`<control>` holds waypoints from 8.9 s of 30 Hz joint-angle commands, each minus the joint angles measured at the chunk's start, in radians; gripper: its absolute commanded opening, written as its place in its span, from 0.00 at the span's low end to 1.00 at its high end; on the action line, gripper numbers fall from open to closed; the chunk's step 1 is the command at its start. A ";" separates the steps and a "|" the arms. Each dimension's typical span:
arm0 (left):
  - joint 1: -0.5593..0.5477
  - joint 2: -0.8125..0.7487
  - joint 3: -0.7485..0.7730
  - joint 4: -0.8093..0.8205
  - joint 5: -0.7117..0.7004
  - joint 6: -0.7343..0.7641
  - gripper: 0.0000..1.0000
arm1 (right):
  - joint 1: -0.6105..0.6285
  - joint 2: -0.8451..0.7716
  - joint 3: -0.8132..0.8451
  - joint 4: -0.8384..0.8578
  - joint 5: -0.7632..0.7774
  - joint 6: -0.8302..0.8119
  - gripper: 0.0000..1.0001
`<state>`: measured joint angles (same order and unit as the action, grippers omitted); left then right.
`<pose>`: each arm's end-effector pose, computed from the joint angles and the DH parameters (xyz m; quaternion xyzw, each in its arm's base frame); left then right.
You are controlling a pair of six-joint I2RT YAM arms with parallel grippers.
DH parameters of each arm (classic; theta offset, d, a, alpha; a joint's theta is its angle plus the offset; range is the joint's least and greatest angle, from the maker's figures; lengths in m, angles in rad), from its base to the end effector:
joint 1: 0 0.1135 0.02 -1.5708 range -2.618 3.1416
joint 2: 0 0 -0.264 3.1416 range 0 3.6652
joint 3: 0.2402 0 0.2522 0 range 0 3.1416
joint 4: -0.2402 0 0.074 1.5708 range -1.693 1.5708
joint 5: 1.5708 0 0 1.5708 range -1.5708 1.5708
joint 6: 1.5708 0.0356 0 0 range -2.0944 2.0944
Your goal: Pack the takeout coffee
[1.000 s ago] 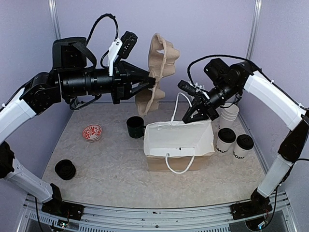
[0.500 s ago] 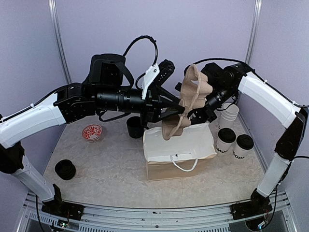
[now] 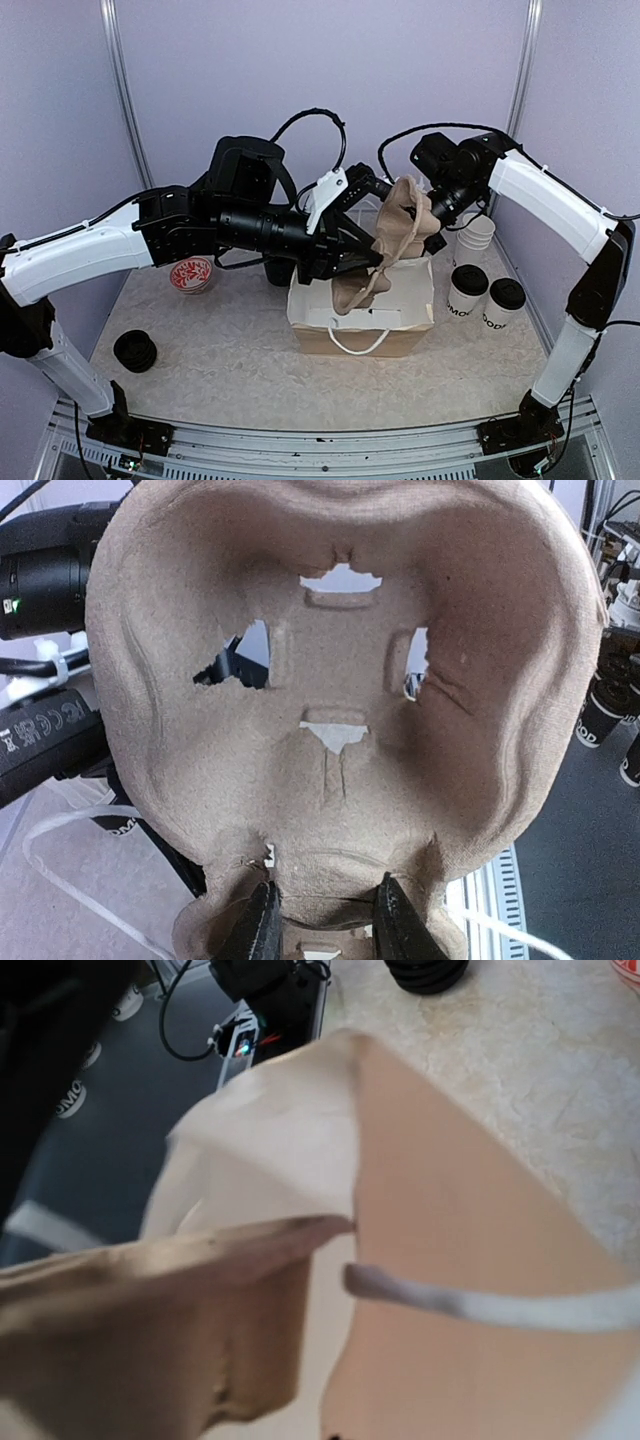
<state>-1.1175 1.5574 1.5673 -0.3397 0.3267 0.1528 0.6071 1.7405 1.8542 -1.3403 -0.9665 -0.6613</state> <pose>0.1486 -0.3311 0.4050 0.5524 0.5901 -0.3833 0.4469 0.2567 0.2140 0.3724 -0.5810 0.6556 0.4535 0.1640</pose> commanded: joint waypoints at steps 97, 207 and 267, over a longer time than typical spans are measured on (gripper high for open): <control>0.019 0.265 0.215 -0.823 -0.529 -0.143 0.25 | -0.043 -0.011 -0.458 0.421 0.119 0.169 0.37; 0.282 -0.022 0.041 -0.420 -0.270 -0.055 0.54 | -0.165 -0.169 -0.385 0.206 0.101 -0.020 0.46; -0.087 0.045 0.140 -0.509 -0.321 0.000 0.01 | -0.277 -0.283 -0.389 0.252 0.410 -0.029 0.74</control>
<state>-1.2934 1.5826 1.6737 -0.8406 0.0689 0.0910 0.3618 1.5181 1.4319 -1.1213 -0.7341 -0.6724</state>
